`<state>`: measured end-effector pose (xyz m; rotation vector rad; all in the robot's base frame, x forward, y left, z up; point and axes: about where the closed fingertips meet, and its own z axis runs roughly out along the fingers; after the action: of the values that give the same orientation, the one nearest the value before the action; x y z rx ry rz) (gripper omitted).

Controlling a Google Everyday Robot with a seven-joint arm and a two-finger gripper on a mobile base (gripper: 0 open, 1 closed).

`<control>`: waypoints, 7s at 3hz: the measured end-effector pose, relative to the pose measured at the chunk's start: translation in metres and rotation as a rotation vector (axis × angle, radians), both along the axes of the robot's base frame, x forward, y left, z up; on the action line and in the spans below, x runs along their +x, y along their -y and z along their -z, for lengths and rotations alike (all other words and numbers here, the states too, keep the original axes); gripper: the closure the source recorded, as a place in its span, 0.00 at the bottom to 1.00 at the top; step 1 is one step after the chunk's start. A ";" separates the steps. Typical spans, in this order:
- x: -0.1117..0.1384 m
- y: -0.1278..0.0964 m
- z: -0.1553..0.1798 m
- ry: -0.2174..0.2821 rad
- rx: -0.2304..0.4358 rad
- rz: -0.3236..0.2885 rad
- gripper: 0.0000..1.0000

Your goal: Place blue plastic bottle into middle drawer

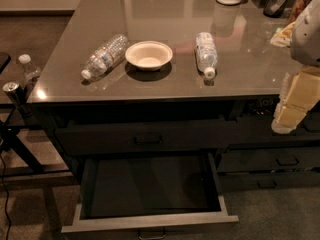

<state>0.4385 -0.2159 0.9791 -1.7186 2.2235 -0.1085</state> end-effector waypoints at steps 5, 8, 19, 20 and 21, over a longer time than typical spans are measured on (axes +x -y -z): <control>0.058 -0.007 0.003 0.027 0.012 0.195 0.00; 0.090 -0.017 0.023 -0.068 0.070 0.294 0.00; 0.288 -0.031 0.094 -0.212 0.208 0.893 0.00; 0.294 -0.037 0.100 -0.214 0.199 0.892 0.00; 0.298 -0.039 0.107 -0.217 0.189 0.894 0.00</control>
Offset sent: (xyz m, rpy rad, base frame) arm 0.0107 0.0002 0.0019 0.0319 -0.0017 -0.0841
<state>0.7367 -0.1764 0.8724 -0.5622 2.8792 0.0866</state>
